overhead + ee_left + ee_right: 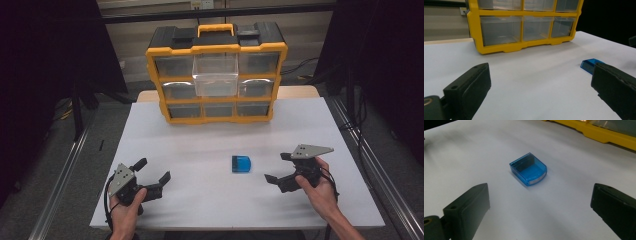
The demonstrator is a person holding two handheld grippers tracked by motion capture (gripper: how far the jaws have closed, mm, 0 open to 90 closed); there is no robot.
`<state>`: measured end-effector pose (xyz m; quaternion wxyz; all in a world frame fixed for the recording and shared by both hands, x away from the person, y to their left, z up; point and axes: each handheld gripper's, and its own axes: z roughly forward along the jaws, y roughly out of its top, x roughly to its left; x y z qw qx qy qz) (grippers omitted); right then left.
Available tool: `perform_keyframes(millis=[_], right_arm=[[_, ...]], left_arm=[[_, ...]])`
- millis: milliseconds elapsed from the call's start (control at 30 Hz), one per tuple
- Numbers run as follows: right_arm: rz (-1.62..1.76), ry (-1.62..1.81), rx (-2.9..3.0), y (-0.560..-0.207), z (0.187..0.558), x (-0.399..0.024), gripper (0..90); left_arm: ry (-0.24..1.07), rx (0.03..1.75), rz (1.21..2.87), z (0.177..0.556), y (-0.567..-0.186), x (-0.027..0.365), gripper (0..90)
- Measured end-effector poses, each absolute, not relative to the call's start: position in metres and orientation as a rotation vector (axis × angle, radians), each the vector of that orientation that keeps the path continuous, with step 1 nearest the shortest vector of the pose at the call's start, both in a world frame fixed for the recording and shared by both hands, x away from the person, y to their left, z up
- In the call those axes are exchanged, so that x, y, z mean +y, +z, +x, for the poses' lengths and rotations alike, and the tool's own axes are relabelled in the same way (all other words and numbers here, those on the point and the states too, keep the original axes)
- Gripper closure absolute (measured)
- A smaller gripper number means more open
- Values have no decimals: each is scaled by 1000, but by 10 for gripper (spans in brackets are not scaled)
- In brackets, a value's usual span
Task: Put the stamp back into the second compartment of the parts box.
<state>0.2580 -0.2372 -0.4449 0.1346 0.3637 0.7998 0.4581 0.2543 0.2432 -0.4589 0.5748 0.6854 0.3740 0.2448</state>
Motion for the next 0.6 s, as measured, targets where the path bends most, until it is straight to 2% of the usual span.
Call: perform_keyframes(millis=[333, 600], right_arm=[[1027, 1291, 2395, -447, 271, -224, 27], [972, 1285, 2452, -439, 287, -209, 68]], left_arm=[[574, 864, 1606, 256, -459, 241, 28], [569, 862, 1612, 257, -460, 241, 28]])
